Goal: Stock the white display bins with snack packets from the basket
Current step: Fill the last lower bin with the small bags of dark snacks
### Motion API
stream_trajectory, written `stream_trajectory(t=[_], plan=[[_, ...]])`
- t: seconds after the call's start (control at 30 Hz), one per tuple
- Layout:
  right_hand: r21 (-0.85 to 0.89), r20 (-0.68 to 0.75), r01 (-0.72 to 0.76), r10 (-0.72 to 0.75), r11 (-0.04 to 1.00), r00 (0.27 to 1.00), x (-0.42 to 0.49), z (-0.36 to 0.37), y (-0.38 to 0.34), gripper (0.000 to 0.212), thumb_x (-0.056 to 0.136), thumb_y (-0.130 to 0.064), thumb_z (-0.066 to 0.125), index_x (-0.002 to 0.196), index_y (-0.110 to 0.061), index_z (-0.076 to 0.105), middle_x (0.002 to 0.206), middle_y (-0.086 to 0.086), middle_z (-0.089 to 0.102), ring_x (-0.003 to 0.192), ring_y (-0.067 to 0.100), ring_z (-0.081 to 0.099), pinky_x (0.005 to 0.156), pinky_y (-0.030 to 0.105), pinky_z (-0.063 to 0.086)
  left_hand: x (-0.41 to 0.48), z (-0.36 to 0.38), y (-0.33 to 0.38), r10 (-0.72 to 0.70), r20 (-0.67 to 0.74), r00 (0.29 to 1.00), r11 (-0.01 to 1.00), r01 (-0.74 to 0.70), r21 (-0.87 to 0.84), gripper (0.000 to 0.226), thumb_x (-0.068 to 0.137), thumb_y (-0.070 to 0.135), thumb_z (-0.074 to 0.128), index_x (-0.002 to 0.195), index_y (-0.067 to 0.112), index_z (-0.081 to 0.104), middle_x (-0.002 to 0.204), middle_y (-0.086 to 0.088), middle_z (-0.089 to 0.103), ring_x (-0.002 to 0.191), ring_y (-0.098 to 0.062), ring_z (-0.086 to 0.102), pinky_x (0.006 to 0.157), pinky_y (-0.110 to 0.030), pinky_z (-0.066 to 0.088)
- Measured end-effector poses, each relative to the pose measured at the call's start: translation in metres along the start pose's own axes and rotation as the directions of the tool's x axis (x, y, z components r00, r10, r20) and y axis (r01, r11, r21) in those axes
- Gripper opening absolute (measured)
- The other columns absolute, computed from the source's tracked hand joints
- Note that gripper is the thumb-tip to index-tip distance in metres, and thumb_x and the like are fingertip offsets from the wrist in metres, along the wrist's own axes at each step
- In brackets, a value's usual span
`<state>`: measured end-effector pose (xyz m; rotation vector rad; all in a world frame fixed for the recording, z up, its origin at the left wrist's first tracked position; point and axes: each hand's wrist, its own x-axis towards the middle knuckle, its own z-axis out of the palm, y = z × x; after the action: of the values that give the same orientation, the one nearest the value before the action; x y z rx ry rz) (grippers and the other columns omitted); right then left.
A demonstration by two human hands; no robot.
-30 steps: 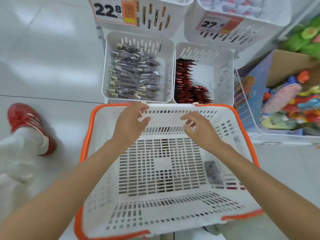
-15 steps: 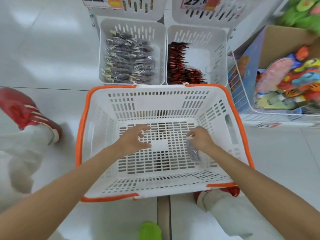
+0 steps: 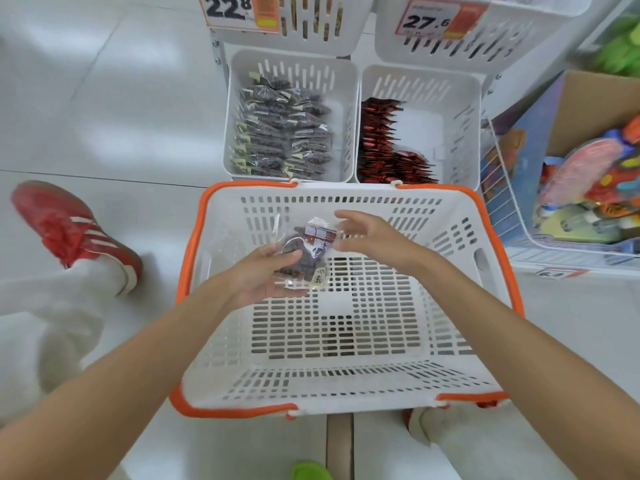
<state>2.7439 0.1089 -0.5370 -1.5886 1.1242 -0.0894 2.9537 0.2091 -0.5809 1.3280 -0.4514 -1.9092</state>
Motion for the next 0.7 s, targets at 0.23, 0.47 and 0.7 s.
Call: stream_trajectory(t=[0.23,0.47,0.7], plan=[[0.522,-0.096,-0.005,0.064,0.853,0.993,0.019,0.015,-0.016,0.046,0.089,-0.006,0.068,0.132,-0.005,0.050,0.097,0.013,0.069,0.080,0.018,0.067,0.079,0.034,0.057,0.002,0.002,0.033,0.123,-0.080,0.989,0.990,-0.127,-0.055,0.017,0.089,0.017,0.063,0.105,0.013,0.061,0.089,-0.002,0.073,0.074,-0.016,0.071,0.071,-0.031,0.061],[-0.118,-0.202,0.111,-0.133,0.987,0.970,0.006,0.018,-0.038,0.042,0.081,-0.014,0.076,0.116,-0.030,0.059,0.109,-0.008,0.062,0.085,0.005,0.060,0.076,0.026,0.053,-0.004,-0.001,0.054,0.245,-0.195,0.950,0.960,-0.210,0.183,0.066,0.069,0.027,0.081,0.128,0.023,0.052,0.129,-0.004,0.060,0.111,-0.017,0.061,0.095,-0.036,0.051],[-0.240,-0.167,0.235,-0.278,0.942,0.946,0.002,-0.001,-0.059,0.027,0.084,-0.029,0.074,0.111,-0.025,0.069,0.102,-0.011,0.069,0.095,0.001,0.063,0.087,0.024,0.051,-0.010,0.013,0.063,0.468,0.049,0.882,0.689,-0.399,0.605,0.042,0.077,0.001,0.078,0.115,0.011,0.066,0.107,-0.013,0.068,0.091,-0.026,0.068,0.082,-0.042,0.057]])
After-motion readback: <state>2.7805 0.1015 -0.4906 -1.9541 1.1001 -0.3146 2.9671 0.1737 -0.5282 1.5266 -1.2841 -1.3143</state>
